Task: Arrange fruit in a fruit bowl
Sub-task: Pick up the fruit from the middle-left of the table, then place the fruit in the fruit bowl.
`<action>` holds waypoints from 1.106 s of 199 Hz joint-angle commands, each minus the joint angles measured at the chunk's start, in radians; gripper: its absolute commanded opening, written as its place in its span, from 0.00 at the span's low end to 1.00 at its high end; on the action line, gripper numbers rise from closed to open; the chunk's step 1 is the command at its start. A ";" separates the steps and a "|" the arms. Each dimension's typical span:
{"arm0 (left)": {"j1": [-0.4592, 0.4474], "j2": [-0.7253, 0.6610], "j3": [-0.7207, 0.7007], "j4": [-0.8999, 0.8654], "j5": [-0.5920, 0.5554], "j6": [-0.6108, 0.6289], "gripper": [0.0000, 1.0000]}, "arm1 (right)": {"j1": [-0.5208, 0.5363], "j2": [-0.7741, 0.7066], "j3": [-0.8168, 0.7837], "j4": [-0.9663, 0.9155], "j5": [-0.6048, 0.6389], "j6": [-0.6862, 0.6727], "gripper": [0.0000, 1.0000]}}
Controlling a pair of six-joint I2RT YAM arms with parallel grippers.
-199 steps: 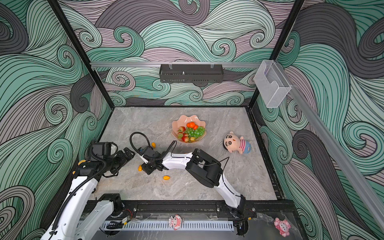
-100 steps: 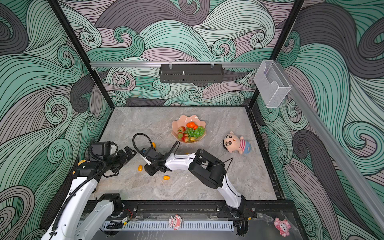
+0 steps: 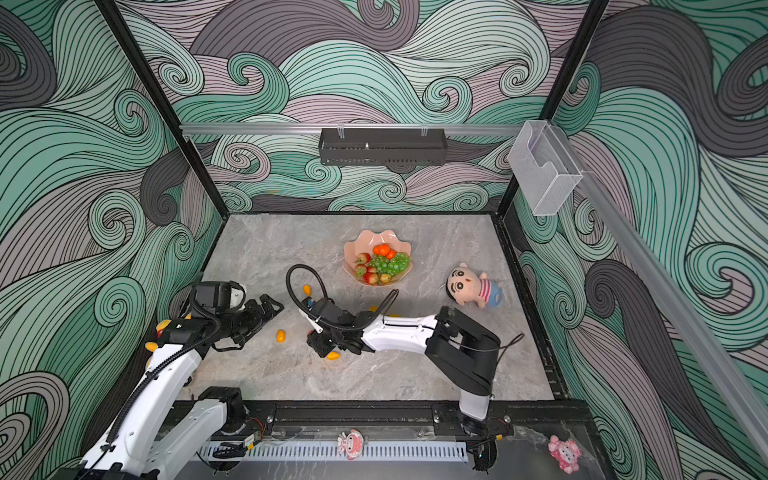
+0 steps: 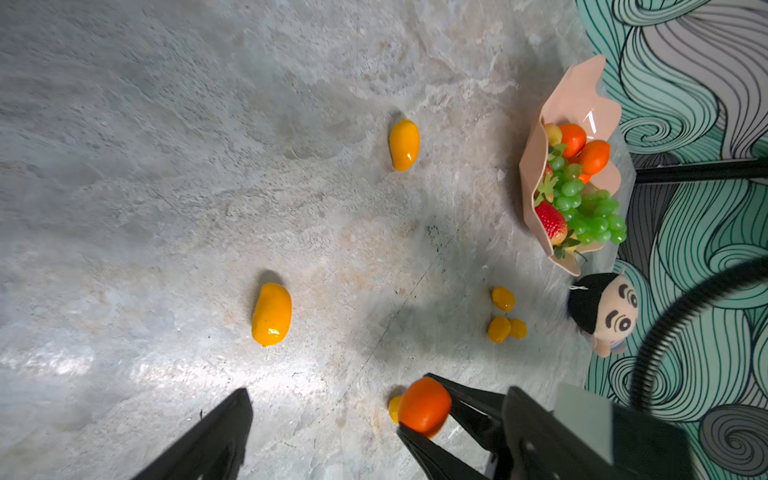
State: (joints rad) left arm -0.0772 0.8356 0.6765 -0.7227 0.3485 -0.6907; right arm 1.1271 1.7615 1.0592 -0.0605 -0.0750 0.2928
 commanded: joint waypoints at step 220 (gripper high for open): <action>-0.292 0.665 0.566 0.152 -0.070 0.102 0.97 | -0.536 -0.099 0.172 -0.249 -0.083 -0.107 0.31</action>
State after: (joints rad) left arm -0.3542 1.4322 1.1599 -0.5663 0.2810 -0.6235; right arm 0.6392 1.5917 1.1587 -0.2333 -0.1173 0.2363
